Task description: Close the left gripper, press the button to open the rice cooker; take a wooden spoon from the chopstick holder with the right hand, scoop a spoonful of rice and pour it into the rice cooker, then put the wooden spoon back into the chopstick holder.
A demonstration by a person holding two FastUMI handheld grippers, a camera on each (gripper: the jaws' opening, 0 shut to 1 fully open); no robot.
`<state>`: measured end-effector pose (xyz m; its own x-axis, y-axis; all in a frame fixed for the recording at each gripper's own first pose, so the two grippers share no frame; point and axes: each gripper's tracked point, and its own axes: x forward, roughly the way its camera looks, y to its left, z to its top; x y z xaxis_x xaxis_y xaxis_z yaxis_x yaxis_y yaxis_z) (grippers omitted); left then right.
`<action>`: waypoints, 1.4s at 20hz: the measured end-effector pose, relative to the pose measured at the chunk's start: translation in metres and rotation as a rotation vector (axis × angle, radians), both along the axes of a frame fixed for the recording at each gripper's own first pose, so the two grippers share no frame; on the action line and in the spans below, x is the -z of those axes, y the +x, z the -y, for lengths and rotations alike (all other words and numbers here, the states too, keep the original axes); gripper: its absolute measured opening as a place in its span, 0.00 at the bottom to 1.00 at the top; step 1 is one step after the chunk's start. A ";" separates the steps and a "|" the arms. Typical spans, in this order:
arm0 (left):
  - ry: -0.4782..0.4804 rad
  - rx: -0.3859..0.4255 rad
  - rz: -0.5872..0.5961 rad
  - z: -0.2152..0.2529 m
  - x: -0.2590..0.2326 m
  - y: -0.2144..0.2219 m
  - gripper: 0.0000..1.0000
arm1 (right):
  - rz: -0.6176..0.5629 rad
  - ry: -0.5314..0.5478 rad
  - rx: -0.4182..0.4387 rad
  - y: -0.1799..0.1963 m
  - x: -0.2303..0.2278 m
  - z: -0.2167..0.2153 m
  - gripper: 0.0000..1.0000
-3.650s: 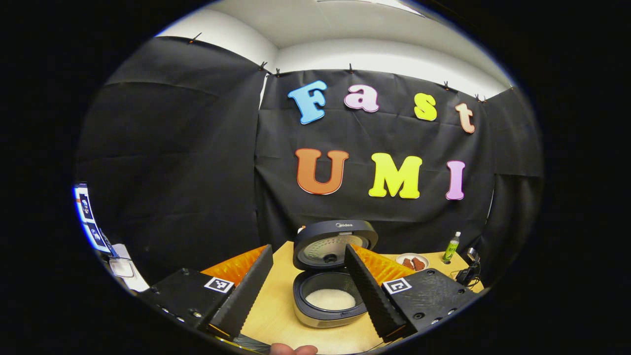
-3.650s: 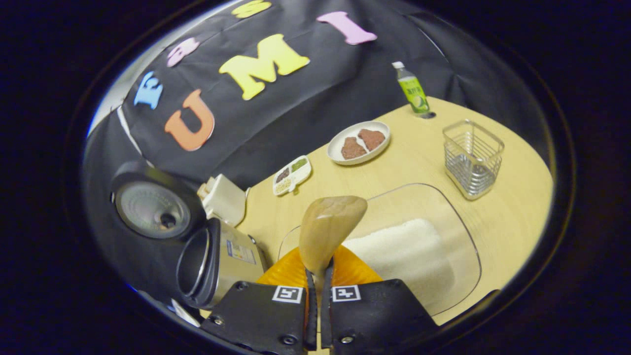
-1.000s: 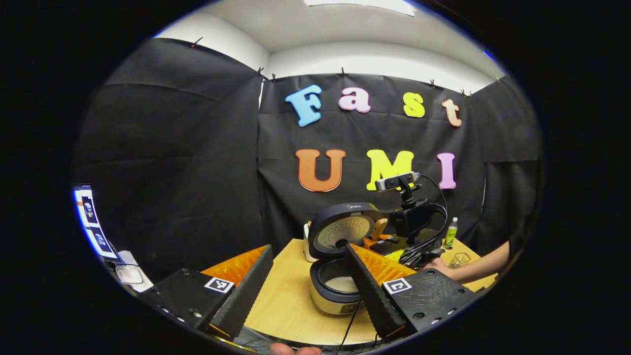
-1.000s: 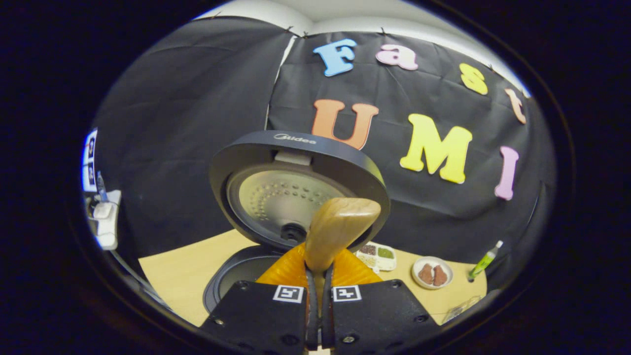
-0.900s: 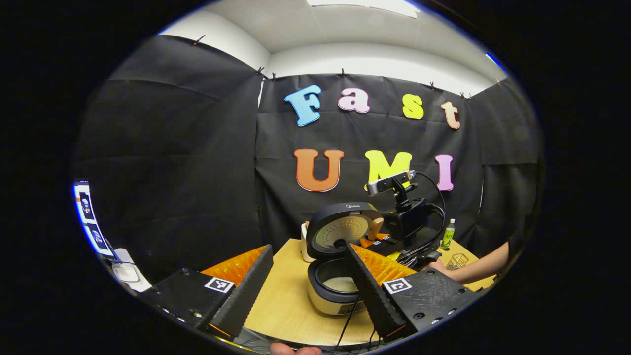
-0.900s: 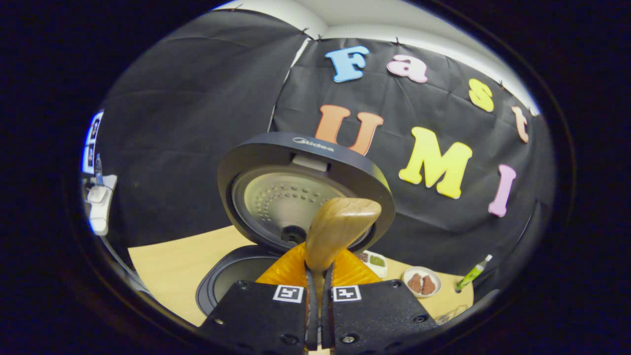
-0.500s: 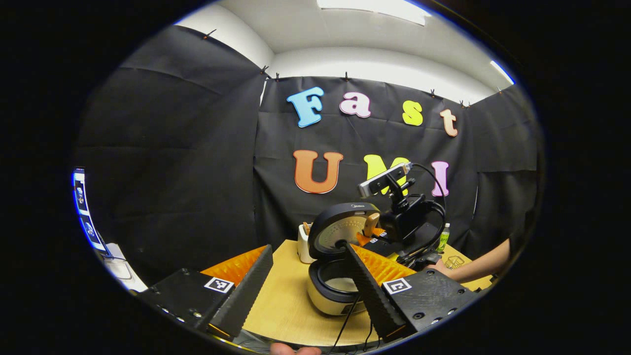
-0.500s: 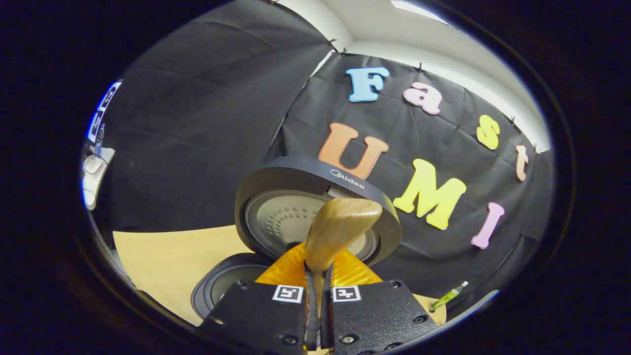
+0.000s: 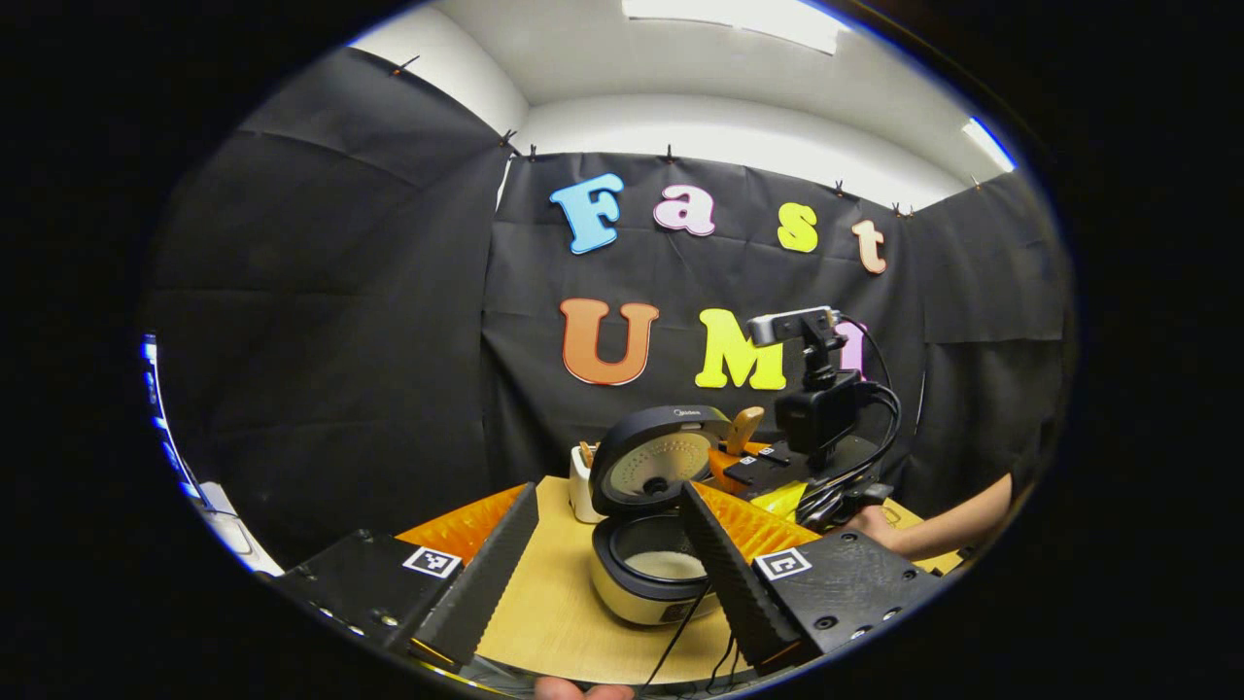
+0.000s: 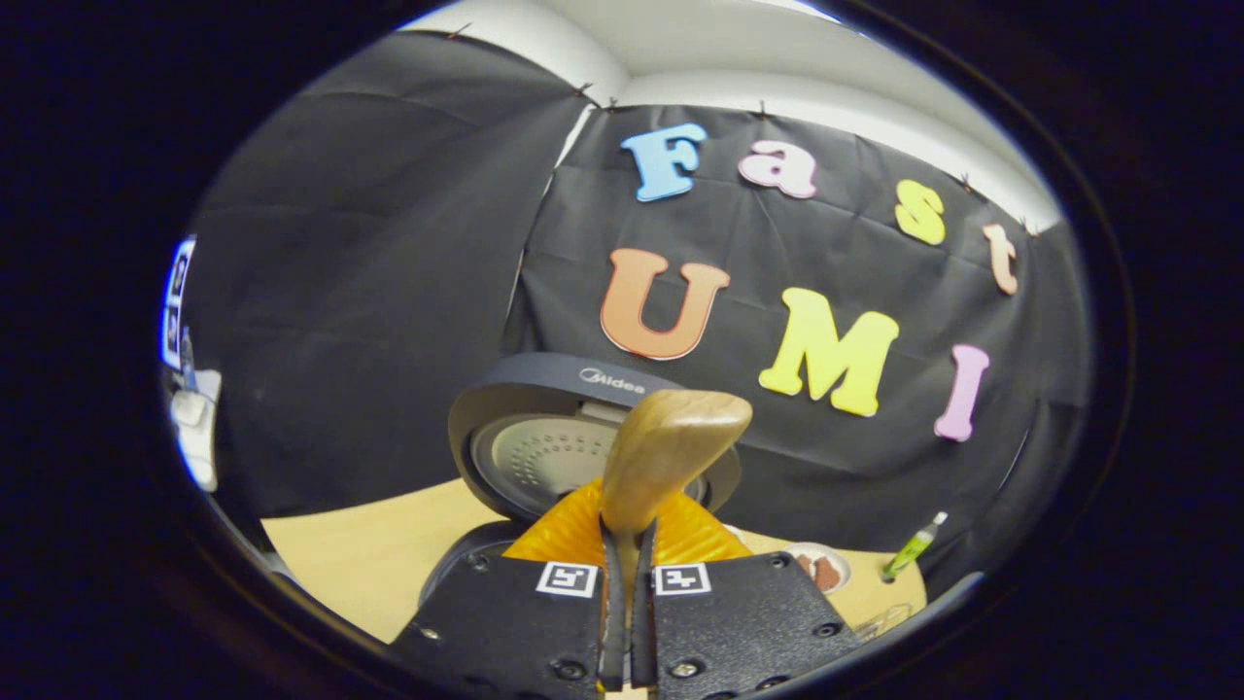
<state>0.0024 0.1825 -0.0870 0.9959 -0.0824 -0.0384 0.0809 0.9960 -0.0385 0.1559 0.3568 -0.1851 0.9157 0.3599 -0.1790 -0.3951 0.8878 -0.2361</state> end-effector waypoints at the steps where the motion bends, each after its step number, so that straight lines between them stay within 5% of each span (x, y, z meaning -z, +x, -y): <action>1: 0.007 -0.003 -0.004 0.005 0.000 -0.001 0.94 | -0.011 0.053 0.007 -0.002 -0.011 0.008 0.08; 8: 0.065 0.026 -0.013 0.077 -0.013 -0.001 0.94 | -0.131 0.443 0.013 -0.020 -0.091 0.097 0.07; 15: 0.094 0.039 0.017 0.173 -0.028 0.012 0.94 | -0.264 0.796 0.167 -0.002 -0.127 0.275 0.08; 22: 0.066 0.018 0.022 0.248 -0.034 0.031 0.94 | -0.218 0.725 0.402 0.016 -0.094 0.481 0.08; 28: 0.098 -0.033 -0.010 0.274 -0.026 0.035 0.95 | -0.272 0.607 0.494 0.052 -0.026 0.559 0.08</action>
<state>0.0378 -0.0920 -0.0614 0.9975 -0.0449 -0.0549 0.0481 0.9971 0.0585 0.2082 -0.2027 -0.1591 0.9464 0.0326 -0.3212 0.1001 0.9162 0.3880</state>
